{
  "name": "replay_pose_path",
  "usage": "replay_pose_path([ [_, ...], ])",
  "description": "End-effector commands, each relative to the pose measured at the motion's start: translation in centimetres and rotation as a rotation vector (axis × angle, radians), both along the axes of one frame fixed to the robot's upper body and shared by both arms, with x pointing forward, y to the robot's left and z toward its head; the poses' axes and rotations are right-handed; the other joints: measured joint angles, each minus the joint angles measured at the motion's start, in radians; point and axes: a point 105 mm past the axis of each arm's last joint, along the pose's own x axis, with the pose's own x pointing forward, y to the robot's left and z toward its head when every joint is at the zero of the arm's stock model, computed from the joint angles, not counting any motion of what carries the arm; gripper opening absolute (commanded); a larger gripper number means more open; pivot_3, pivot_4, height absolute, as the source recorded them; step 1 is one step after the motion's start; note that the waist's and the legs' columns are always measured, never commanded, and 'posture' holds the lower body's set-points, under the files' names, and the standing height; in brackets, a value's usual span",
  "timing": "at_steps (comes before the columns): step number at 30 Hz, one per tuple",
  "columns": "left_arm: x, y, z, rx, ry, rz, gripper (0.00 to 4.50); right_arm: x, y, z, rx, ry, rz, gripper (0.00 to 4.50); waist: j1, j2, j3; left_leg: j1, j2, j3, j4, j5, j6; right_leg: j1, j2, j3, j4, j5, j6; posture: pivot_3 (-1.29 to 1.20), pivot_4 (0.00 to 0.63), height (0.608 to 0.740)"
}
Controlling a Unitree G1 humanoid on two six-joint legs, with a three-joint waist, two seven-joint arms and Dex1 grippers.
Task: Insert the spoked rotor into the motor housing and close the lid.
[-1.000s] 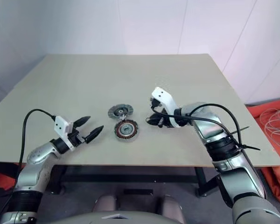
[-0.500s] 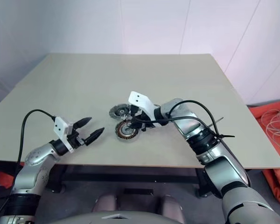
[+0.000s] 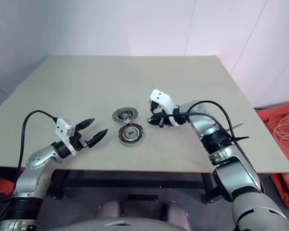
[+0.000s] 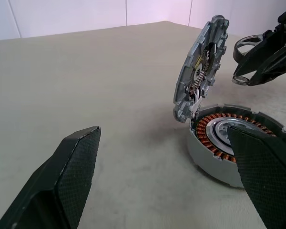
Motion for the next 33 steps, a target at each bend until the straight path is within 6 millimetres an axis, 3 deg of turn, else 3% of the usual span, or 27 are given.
replay_pose_path([
  [1,0.3,-0.2,0.9,0.007,-0.041,-0.012,4.5,1.0,0.1,1.2,0.066,-0.047,-0.022,0.74,-0.002,0.0,0.0,-0.001,0.0,0.0,0.0,0.0,0.0,0.0,0.0,0.0,0.0,0.0,0.0,0.0,0.0,0.74],
  [2,0.4,-0.2,0.9,0.008,-0.042,-0.012,4.5,1.1,0.0,1.1,0.069,-0.045,-0.025,0.74,-0.002,0.0,0.0,-0.002,0.0,0.0,0.0,0.0,0.0,-0.001,0.0,0.0,0.0,0.0,0.0,0.0,0.0,0.74],
  [9,0.6,-0.1,1.0,0.009,-0.049,-0.007,4.5,1.3,0.4,0.1,0.102,-0.024,-0.039,3.08,0.0,0.0,0.0,-0.003,0.0,0.0,0.0,0.0,0.0,-0.002,0.0,0.0,0.0,0.003,-0.005,0.0,0.0,0.74],
  [13,0.5,-0.1,1.0,0.01,-0.048,-0.002,4.5,1.2,0.5,0.5,0.103,-0.041,-0.029,4.45,0.001,0.0,0.0,-0.003,0.0,0.0,0.001,0.0,0.0,-0.002,0.0,0.0,0.0,0.003,-0.005,0.0,0.0,0.74],
  [23,0.6,-0.3,0.8,0.011,-0.046,-0.005,4.5,1.0,-0.9,2.7,0.037,-0.134,-0.018,4.48,0.002,0.0,0.0,-0.003,0.0,0.0,0.001,0.0,0.0,-0.002,0.0,0.0,0.0,0.001,-0.002,0.0,0.0,0.74],
  [27,0.6,-0.3,0.8,0.014,-0.046,-0.006,4.5,0.7,-1.8,1.2,-0.002,-0.115,-0.032,4.48,0.002,0.0,0.0,-0.004,0.0,0.0,0.001,0.0,0.0,-0.002,0.0,0.0,0.0,0.0,-0.001,0.0,0.0,0.74],
  [33,0.8,-0.4,0.8,0.022,-0.051,-0.006,4.5,0.5,-1.1,-0.5,-0.038,-0.107,-0.003,4.48,0.0,0.0,0.0,-0.004,0.0,0.0,0.001,0.0,0.0,-0.002,0.0,0.0,0.0,0.0,0.0,0.0,0.0,0.74],
])
